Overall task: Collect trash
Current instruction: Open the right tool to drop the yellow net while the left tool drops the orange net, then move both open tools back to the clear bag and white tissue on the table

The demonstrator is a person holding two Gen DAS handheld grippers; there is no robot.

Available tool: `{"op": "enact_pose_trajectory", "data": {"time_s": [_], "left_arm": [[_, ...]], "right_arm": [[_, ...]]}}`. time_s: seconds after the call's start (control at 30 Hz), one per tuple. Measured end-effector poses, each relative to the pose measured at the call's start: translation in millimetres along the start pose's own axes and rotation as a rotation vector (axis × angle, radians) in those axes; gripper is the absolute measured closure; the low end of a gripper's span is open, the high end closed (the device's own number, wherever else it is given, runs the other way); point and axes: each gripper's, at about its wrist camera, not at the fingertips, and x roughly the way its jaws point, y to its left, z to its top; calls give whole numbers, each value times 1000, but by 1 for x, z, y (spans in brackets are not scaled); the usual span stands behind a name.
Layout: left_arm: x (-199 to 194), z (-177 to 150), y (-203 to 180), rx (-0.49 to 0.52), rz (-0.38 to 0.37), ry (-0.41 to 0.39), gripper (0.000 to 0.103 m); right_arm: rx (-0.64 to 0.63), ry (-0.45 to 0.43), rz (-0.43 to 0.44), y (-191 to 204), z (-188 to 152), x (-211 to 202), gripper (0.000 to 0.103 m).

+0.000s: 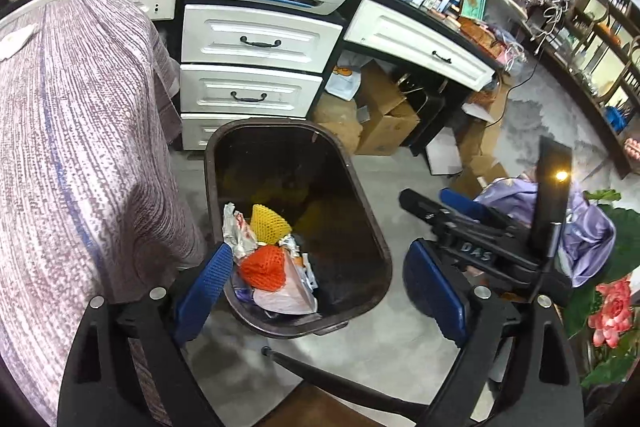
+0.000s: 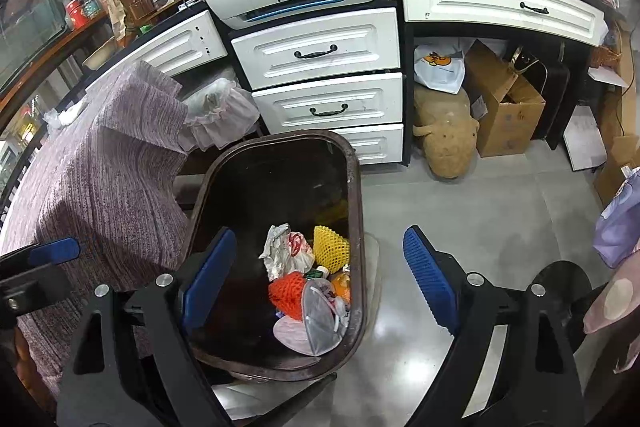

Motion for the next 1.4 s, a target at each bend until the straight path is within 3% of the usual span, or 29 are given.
{"op": "enact_pose_trajectory", "data": {"time_s": [0.37, 0.57, 0.8, 1.07, 1.17, 1.4], "left_arm": [[-31, 8, -13, 79, -29, -75, 14], [-56, 15, 14, 77, 86, -140, 14], [-97, 16, 73, -6, 231, -199, 13], [-126, 9, 139, -71, 385, -198, 11], [-132, 7, 161, -81, 423, -190, 10], [-139, 10, 208, -128, 475, -174, 7]], "right_arm": [[-23, -27, 31, 25, 9, -8, 18], [-129, -91, 149, 72, 21, -26, 16], [-241, -87, 271, 138, 39, -28, 12], [-358, -76, 365, 204, 50, -28, 12], [-390, -67, 413, 226, 53, -21, 10], [-481, -11, 431, 280, 70, 6, 9]]}}
